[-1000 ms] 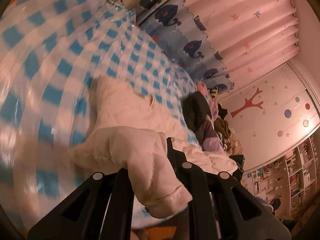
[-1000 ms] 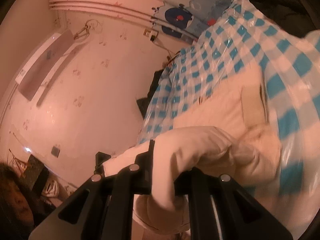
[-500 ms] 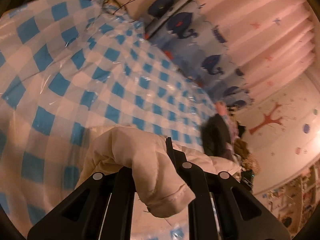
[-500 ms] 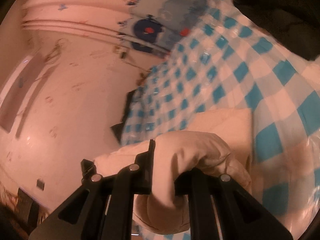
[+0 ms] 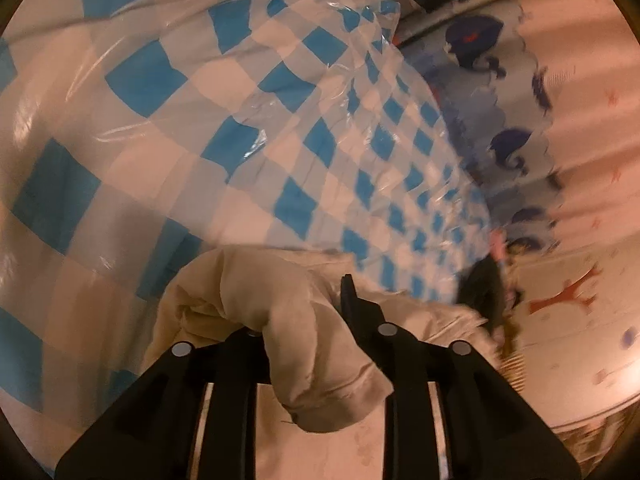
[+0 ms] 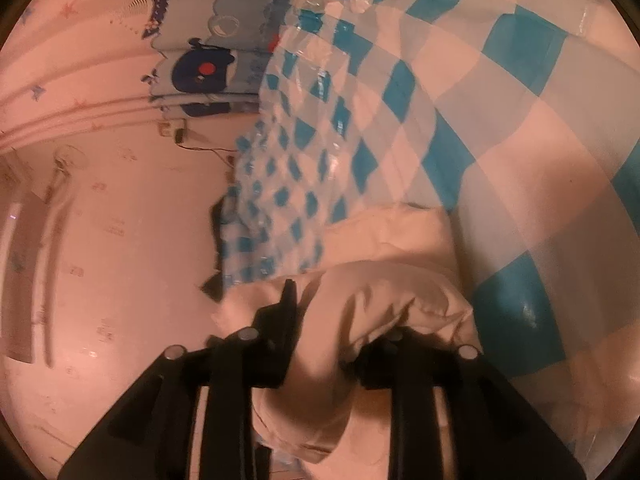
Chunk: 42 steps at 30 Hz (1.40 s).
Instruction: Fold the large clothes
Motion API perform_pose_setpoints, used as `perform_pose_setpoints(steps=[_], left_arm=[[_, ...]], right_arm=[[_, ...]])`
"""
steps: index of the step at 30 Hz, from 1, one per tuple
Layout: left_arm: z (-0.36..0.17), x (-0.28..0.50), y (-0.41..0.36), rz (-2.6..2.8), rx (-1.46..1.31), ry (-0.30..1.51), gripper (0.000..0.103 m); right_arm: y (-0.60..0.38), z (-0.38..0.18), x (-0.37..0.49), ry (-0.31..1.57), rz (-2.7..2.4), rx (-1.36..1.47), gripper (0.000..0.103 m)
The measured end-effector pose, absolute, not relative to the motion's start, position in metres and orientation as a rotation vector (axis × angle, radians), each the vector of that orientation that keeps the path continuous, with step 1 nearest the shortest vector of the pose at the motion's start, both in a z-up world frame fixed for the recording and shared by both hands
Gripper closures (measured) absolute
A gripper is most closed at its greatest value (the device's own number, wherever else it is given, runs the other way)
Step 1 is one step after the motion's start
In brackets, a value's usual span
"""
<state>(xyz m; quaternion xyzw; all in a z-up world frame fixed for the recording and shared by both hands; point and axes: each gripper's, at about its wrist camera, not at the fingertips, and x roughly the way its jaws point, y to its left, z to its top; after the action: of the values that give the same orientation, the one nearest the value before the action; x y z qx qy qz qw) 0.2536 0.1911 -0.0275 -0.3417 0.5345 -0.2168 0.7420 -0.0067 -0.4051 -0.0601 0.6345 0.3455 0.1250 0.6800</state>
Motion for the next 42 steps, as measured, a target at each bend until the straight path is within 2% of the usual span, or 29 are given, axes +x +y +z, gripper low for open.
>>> perform_pose_setpoints(steps=[1, 3, 4, 5, 6, 7, 8, 10, 13, 15, 17, 20, 23, 26, 31, 34, 38, 42], left_arm=[[-0.024, 0.255, 0.196, -0.493, -0.813, 1.165, 0.078], [-0.014, 0.254, 0.200, -0.519, -0.875, 1.126, 0.066], [-0.008, 0.253, 0.202, -0.531, -0.913, 1.092, 0.051], [0.001, 0.251, 0.204, -0.496, -0.902, 1.053, 0.041], [0.012, 0.249, 0.207, -0.429, -0.858, 1.007, 0.037], [0.018, 0.247, 0.210, -0.404, -0.857, 0.975, 0.023], [0.022, 0.246, 0.213, -0.391, -0.879, 0.951, 0.022], [0.035, 0.240, 0.206, -0.318, -0.778, 0.935, 0.022], [0.073, 0.207, 0.154, -0.400, -0.406, 0.803, 0.021], [0.087, 0.173, 0.113, -0.530, -0.217, 0.732, 0.021], [0.085, 0.136, 0.055, -0.680, 0.035, 0.681, 0.020], [0.055, 0.122, -0.005, -0.741, 0.239, 0.737, 0.020], [0.011, 0.141, -0.035, -0.676, 0.304, 0.818, 0.020], [-0.029, 0.169, -0.031, -0.629, 0.243, 0.927, 0.019], [-0.062, 0.190, -0.022, -0.594, 0.167, 1.023, 0.016], [-0.054, 0.185, -0.020, -0.577, 0.182, 1.010, 0.017], [-0.010, 0.165, 0.017, -0.529, 0.125, 0.897, 0.016], [0.004, 0.157, 0.074, -0.403, 0.051, 0.841, 0.016]], right_arm=[[-0.405, -0.055, -0.008, 0.767, 0.277, 1.421, 0.067], [-0.403, -0.045, -0.010, 0.754, 0.274, 1.405, 0.060], [-0.402, -0.040, -0.010, 0.745, 0.273, 1.399, 0.057], [-0.399, -0.034, -0.010, 0.746, 0.253, 1.373, 0.053], [-0.397, -0.029, -0.009, 0.750, 0.236, 1.340, 0.051], [-0.392, -0.020, -0.008, 0.745, 0.238, 1.301, 0.049], [-0.388, -0.015, -0.005, 0.738, 0.240, 1.281, 0.045], [-0.379, 0.002, -0.003, 0.741, 0.181, 1.167, 0.043], [-0.358, 0.038, -0.002, 0.690, 0.126, 0.939, 0.040], [-0.333, 0.059, 0.004, 0.694, 0.088, 0.723, 0.030], [-0.303, 0.065, 0.015, 0.741, 0.064, 0.507, 0.028], [-0.264, 0.043, 0.045, 0.879, 0.022, 0.286, 0.028], [-0.247, 0.002, 0.072, 0.972, -0.021, 0.173, 0.028], [-0.255, -0.044, 0.093, 1.045, -0.052, 0.201, 0.027], [-0.261, -0.068, 0.111, 1.120, -0.068, 0.218, 0.023], [-0.258, -0.054, 0.105, 1.126, -0.067, 0.191, 0.023], [-0.268, -0.007, 0.062, 0.969, -0.085, 0.229, 0.023], [-0.276, 0.004, 0.029, 0.905, -0.132, 0.238, 0.022]])
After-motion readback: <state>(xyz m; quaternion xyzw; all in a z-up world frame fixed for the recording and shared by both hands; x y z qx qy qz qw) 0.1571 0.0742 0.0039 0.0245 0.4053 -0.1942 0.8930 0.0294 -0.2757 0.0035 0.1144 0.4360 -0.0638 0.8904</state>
